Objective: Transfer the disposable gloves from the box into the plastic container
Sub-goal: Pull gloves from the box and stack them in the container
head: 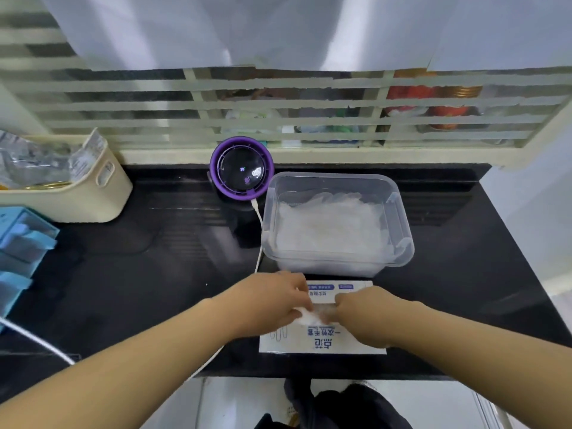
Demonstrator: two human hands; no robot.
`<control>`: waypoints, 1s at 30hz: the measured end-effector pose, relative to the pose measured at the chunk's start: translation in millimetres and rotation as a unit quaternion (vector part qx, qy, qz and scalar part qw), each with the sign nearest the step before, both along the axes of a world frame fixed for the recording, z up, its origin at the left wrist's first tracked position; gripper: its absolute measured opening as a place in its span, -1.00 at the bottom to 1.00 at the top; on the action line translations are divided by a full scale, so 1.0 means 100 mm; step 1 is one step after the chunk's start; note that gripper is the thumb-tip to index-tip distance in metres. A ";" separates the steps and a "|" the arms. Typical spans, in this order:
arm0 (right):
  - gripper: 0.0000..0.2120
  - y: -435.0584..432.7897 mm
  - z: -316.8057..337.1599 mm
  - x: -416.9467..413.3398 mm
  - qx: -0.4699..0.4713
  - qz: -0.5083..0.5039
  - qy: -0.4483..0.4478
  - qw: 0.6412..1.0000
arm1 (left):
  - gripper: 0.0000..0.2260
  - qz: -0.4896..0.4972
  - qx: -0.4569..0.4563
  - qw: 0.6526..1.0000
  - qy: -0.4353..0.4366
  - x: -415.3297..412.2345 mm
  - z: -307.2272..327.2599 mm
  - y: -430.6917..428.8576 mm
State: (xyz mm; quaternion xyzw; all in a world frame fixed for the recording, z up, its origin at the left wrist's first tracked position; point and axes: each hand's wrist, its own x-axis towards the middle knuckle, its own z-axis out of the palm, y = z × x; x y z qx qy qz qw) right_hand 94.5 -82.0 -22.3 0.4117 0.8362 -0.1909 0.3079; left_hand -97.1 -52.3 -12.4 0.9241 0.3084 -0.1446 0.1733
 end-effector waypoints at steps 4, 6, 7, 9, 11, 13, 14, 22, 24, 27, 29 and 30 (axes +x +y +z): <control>-0.52 0.00 -0.19 -0.01 0.057 0.040 0.000 0.998 | -0.51 0.009 -0.006 0.998 0.068 -0.12 -0.33 -0.07; -0.55 0.03 -0.25 -0.01 0.079 0.043 0.008 0.996 | -0.45 0.026 -0.033 0.996 0.077 -0.13 -0.42 -0.07; -0.59 0.06 -0.30 0.00 0.090 0.041 0.021 0.995 | -0.44 0.029 -0.040 0.996 0.077 -0.14 -0.44 -0.07; -0.76 0.10 -0.42 0.01 0.111 0.032 0.061 0.991 | -0.44 0.031 -0.043 0.996 0.075 -0.14 -0.45 -0.06; -0.78 0.10 -0.51 0.01 0.142 0.034 0.107 0.984 | -0.42 0.036 -0.044 0.996 0.068 -0.14 -0.45 -0.06; -0.75 0.07 -0.57 0.01 0.161 0.040 0.146 0.975 | -0.39 0.042 -0.048 0.996 0.064 -0.13 -0.45 -0.07; -0.75 0.07 -0.59 0.02 0.164 0.036 0.164 0.972 | -0.37 0.043 -0.049 0.996 0.063 -0.13 -0.44 -0.07; -0.81 -0.04 -0.51 0.01 0.288 0.012 0.276 0.917 | -0.20 0.061 -0.045 0.995 0.062 -0.12 -0.44 -0.07; -0.79 -0.05 -0.49 0.01 0.303 -0.003 0.286 0.909 | -0.21 0.063 -0.048 0.995 0.063 -0.11 -0.43 -0.07; -0.82 -0.04 -0.42 0.07 0.284 -0.037 0.275 0.918 | -0.21 0.064 -0.049 0.995 0.061 -0.12 -0.43 -0.06; -0.93 -0.01 -0.40 0.18 0.250 -0.081 0.231 0.937 | -0.21 0.064 -0.050 0.995 0.064 -0.12 -0.42 -0.06; -0.84 -0.01 -0.40 0.23 0.232 -0.113 0.217 0.942 | -0.21 0.065 -0.051 0.995 0.063 -0.12 -0.41 -0.06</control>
